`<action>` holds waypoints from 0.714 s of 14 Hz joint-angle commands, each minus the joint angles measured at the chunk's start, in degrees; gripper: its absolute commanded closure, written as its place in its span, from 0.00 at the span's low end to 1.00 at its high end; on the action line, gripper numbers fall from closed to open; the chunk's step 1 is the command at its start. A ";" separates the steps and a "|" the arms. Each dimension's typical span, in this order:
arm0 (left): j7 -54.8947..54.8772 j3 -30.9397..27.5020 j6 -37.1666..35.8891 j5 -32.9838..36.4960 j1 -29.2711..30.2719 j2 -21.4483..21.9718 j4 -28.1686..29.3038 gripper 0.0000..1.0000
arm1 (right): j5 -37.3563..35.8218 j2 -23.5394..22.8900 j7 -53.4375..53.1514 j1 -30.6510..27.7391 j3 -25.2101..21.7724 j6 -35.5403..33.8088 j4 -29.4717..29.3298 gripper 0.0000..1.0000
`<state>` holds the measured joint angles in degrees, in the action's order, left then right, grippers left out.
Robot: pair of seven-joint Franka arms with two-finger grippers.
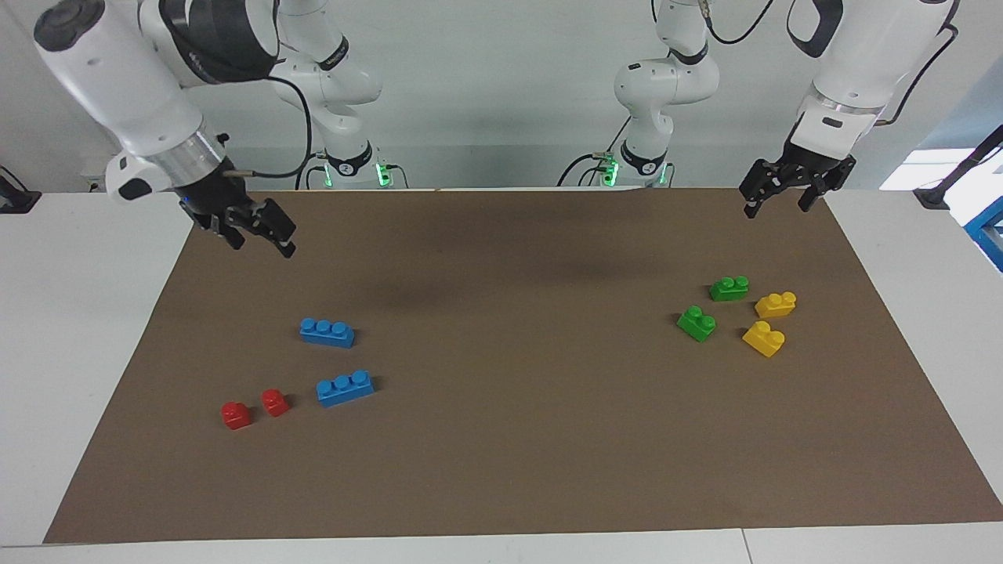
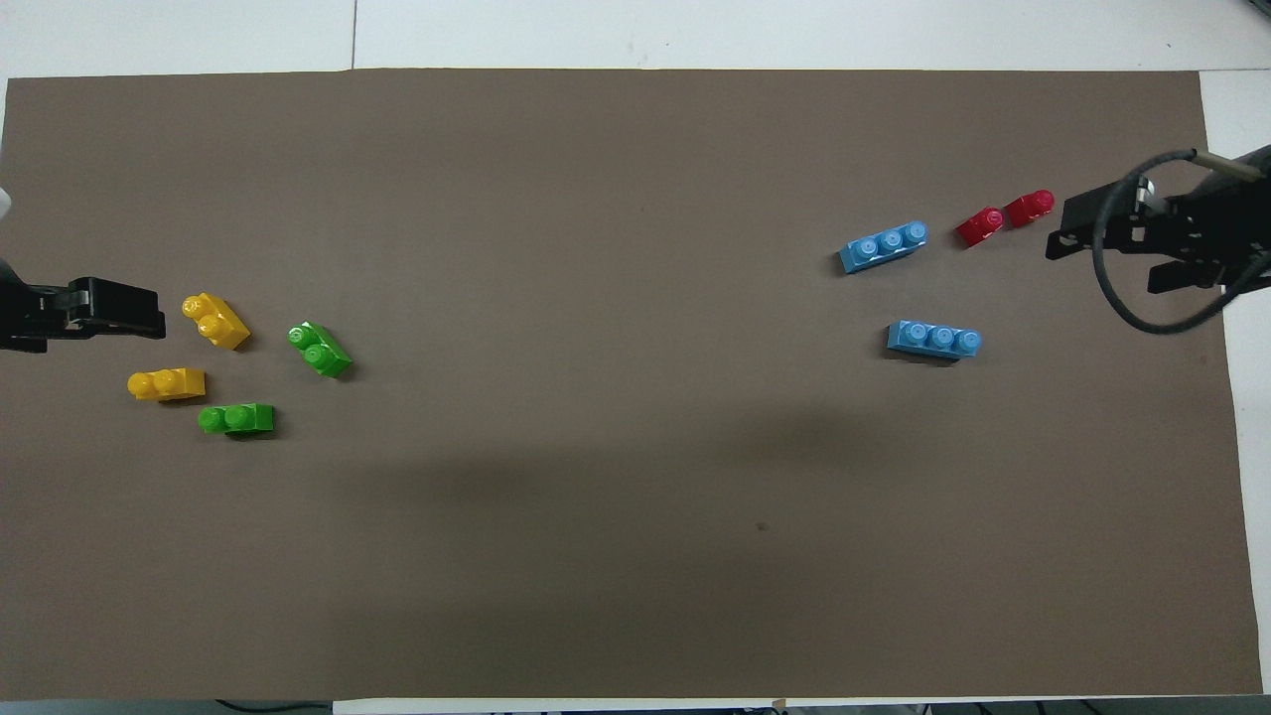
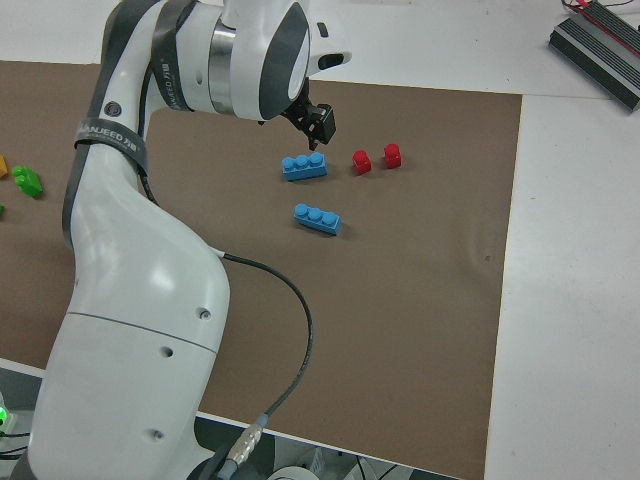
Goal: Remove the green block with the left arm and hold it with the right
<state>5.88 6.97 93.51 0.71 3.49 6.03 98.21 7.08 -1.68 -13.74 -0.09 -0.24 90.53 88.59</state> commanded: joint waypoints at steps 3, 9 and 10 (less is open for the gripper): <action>2.91 -0.03 -1.66 -2.99 0.64 -0.32 -1.35 0.00 | -4.52 7.47 8.03 0.44 0.24 -6.15 2.55 0.00; 2.39 0.06 -2.01 -2.90 0.73 -0.05 -1.35 0.00 | -8.49 8.71 12.70 0.01 0.15 -9.15 2.38 0.00; 2.39 0.06 -2.01 -2.90 0.73 -0.05 -1.35 0.00 | -8.49 8.71 12.34 -0.26 0.15 -9.15 2.38 0.00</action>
<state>8.01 6.84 92.98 -1.28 3.53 6.03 97.89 -0.20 5.81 -1.93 0.37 -0.31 81.26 89.37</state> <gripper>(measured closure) 0.000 0.000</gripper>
